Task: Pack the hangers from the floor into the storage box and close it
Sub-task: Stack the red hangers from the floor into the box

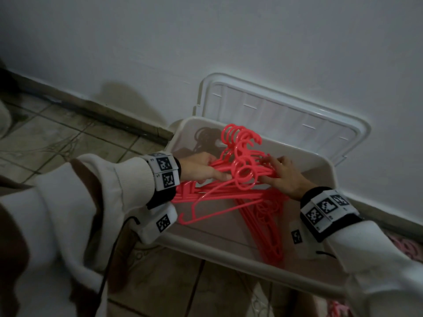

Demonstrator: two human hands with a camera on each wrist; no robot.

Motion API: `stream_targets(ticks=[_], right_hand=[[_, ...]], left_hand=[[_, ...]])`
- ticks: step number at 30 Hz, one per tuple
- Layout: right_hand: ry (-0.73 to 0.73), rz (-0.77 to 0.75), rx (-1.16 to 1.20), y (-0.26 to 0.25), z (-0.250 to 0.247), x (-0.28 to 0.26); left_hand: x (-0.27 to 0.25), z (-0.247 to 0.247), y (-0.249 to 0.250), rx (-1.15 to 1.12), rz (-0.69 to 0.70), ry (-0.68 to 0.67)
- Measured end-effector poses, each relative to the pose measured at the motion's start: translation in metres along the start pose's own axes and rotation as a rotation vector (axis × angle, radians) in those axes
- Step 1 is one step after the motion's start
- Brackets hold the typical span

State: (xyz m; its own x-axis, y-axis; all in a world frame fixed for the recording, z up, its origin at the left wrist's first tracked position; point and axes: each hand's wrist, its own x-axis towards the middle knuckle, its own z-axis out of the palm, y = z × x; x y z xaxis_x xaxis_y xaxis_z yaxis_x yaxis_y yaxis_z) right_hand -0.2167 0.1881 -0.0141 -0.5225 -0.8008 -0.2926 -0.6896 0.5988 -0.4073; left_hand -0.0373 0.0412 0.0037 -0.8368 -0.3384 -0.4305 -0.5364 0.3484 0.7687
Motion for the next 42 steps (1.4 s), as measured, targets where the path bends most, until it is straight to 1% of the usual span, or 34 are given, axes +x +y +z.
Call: stream_targets(ticks=[3,5,8,10,12,13,14,16,17,19,20,23,27,29,30,31,33,34,36,39,40,42], right_hand=[[-0.049,0.049,-0.067,0.003,0.001,0.003],[-0.058,0.041,-0.002,0.002,0.001,0.003],[-0.075,0.01,0.057,0.004,0.003,0.004],[-0.032,0.008,0.106,0.007,0.006,0.005],[0.059,-0.034,0.154,0.006,0.004,0.004],[0.092,-0.074,0.118,0.005,0.0,0.004],[0.099,-0.127,0.026,0.003,-0.004,0.003],[0.059,-0.182,-0.133,0.003,-0.013,0.004],[0.023,-0.177,-0.123,0.003,-0.017,0.003],[-0.02,-0.202,0.022,0.012,-0.025,0.008],[-0.036,-0.214,0.057,0.016,-0.029,0.009],[-0.13,-0.188,0.017,0.023,-0.035,0.007],[-0.238,-0.179,0.095,0.024,-0.026,0.008],[-0.301,-0.166,0.081,0.025,-0.015,0.008],[-0.339,-0.147,0.111,0.026,-0.009,0.008],[-0.386,-0.093,0.154,0.028,-0.004,0.007],[-0.466,-0.083,0.215,0.031,0.007,0.006],[-0.483,-0.096,0.219,0.032,0.012,0.008],[-0.491,-0.06,0.192,0.028,0.017,0.01],[-0.501,-0.052,0.065,0.023,0.033,0.014],[-0.497,-0.064,0.056,0.021,0.041,0.016],[-0.534,-0.047,0.122,0.017,0.057,0.019]], left_hand=[[0.002,0.002,-0.001,-0.077,-0.006,-0.062],[0.001,0.003,0.0,-0.087,0.004,-0.096],[0.0,0.0,0.002,-0.036,0.014,-0.154],[0.002,-0.001,0.003,0.016,0.025,-0.151],[0.004,0.0,0.003,0.07,0.045,-0.108],[0.006,0.0,0.003,0.1,0.063,-0.084],[0.006,0.001,0.003,0.129,0.087,-0.064],[0.008,0.004,0.005,0.182,0.143,-0.031],[0.01,0.005,0.006,0.202,0.168,-0.009],[0.013,0.005,0.01,0.262,0.22,0.045],[0.014,0.004,0.012,0.305,0.249,0.068],[0.021,0.0,0.017,0.359,0.334,0.084],[0.036,-0.007,0.014,0.472,0.382,0.102],[0.046,-0.008,0.011,0.536,0.375,0.071],[0.05,-0.008,0.01,0.567,0.368,0.055],[0.054,-0.007,0.01,0.6,0.365,0.045],[0.06,-0.005,0.01,0.666,0.378,0.038],[0.063,-0.003,0.01,0.691,0.383,0.029],[0.069,-0.002,0.006,0.729,0.385,0.0],[0.08,-0.002,-0.001,0.783,0.415,-0.086],[0.083,-0.002,-0.003,0.816,0.427,-0.125],[0.092,-0.003,-0.005,0.903,0.431,-0.196]])
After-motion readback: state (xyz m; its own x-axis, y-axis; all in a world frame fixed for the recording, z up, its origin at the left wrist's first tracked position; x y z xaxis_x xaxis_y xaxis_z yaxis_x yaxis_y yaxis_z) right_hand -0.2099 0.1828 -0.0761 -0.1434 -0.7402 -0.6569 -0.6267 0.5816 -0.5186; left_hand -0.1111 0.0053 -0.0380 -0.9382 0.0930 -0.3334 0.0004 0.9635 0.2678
